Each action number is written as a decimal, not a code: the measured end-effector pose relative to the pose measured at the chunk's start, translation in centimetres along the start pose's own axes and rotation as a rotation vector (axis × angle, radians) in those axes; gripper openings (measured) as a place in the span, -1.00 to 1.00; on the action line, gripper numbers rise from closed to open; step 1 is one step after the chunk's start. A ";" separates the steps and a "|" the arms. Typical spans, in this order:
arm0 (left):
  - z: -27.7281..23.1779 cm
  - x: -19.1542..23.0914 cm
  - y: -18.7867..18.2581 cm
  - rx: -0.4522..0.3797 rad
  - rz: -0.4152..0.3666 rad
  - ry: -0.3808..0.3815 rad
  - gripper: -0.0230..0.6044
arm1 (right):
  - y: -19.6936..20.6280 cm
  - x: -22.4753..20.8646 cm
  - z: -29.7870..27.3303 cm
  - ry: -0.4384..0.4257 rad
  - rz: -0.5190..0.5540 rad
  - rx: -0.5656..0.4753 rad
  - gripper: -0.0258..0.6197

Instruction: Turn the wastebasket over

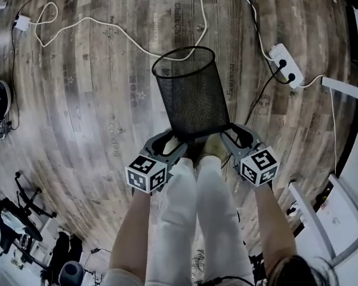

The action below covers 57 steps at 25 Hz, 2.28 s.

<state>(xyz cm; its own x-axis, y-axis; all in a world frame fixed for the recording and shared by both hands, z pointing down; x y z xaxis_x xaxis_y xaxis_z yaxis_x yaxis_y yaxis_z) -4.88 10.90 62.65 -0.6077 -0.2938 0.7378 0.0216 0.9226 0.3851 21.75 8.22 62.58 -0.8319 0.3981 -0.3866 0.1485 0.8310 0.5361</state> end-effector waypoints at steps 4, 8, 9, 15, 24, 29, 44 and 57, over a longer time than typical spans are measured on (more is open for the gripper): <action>-1.5 1.2 1.4 0.030 -0.007 -0.009 -0.24 | 1.3 -0.7 -1.4 0.027 0.012 0.018 -0.49; -3.1 2.9 2.6 0.080 -0.036 -0.019 -0.24 | 3.0 -1.5 -3.2 0.043 0.030 0.034 -0.49; -3.5 3.4 2.9 0.095 -0.042 -0.020 -0.24 | 3.5 -1.6 -3.6 0.047 0.033 0.039 -0.49; -4.8 5.6 5.0 0.168 -0.059 -0.024 -0.26 | 6.3 -1.8 -5.7 0.054 0.051 0.085 -0.49; -6.0 7.1 6.5 0.216 -0.007 -0.016 -0.27 | 8.1 -2.3 -7.1 0.061 0.054 0.149 -0.49; -6.3 7.6 7.1 0.221 -0.003 -0.011 -0.27 | 8.8 -2.6 -7.6 0.052 0.045 0.158 -0.48; -2.2 8.3 0.8 -0.029 0.117 -0.181 -0.27 | 2.7 -3.5 -5.7 0.107 -0.058 0.073 -0.45; -5.6 8.1 -16.4 -0.050 -0.373 -0.142 -0.27 | -1.5 -1.8 -8.8 0.029 -0.027 0.037 -0.43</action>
<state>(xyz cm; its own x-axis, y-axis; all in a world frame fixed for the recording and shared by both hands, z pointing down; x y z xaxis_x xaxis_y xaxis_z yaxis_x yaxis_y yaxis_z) -5.66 -7.97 65.44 -0.6846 -0.5655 0.4600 -0.1847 0.7450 0.6410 18.37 2.89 69.07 -0.8507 0.3647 -0.3787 0.1454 0.8554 0.4972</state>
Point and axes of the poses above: the fingertips, and each gripper's own axes: z backward along the fingers, x to its left, y out of its underside, the point moved 10 cm from there along z, backward along the fingers, and after that the axes turned 8 degrees about y, right-handed, at the moved point
